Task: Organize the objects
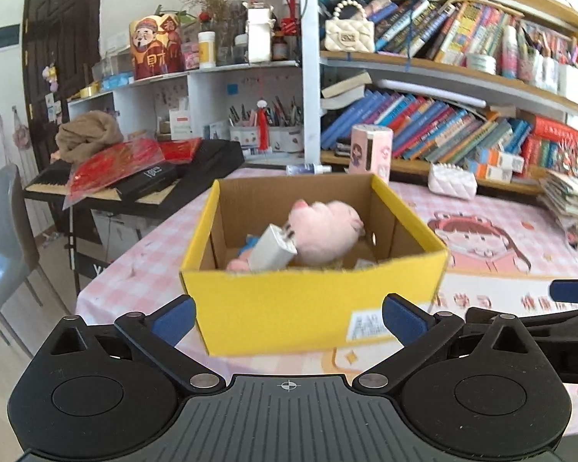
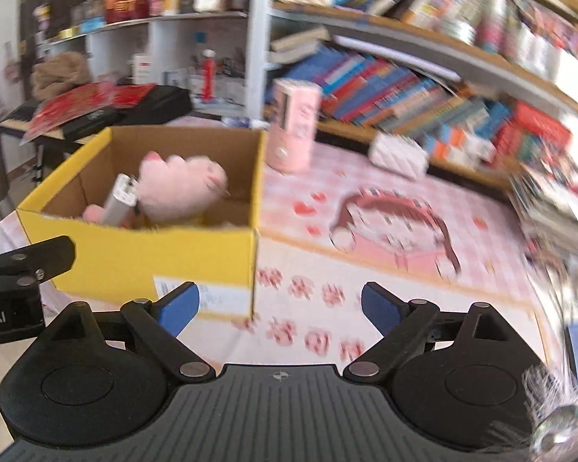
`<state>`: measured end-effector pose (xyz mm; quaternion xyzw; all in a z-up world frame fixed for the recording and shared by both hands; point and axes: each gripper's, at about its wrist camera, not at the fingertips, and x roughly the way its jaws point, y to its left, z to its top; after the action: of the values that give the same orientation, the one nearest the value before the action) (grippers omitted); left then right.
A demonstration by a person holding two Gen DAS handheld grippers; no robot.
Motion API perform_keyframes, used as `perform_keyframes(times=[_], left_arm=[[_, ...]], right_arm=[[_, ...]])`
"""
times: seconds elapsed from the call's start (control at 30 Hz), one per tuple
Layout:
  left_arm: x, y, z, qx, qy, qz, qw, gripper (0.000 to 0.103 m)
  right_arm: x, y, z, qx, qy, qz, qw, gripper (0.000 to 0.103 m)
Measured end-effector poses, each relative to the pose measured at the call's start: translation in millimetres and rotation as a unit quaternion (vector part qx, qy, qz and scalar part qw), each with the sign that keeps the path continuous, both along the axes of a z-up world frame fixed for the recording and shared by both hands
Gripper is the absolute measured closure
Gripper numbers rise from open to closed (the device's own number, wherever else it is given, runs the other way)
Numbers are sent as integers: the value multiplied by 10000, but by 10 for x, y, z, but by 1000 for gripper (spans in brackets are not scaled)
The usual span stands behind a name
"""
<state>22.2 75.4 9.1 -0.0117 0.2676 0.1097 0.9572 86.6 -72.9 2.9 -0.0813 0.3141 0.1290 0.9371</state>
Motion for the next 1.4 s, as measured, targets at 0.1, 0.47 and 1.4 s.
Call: perform_keyframes(times=[0.1,0.47,1.4], left_arm=[[-85,-99,-50,5,133,-160,9998,0],[-220,-317,-112,84,306,-330,9990,0],[-202,-633,-156,558,555,-553,9954,0]], right_arm=[[-180,-92,-49,-76,7,-183,9998,9],[-589,-362,-154,-266,61,-791,9965,5],[-638,-636,-123,-136,139,-1523,9882,0]])
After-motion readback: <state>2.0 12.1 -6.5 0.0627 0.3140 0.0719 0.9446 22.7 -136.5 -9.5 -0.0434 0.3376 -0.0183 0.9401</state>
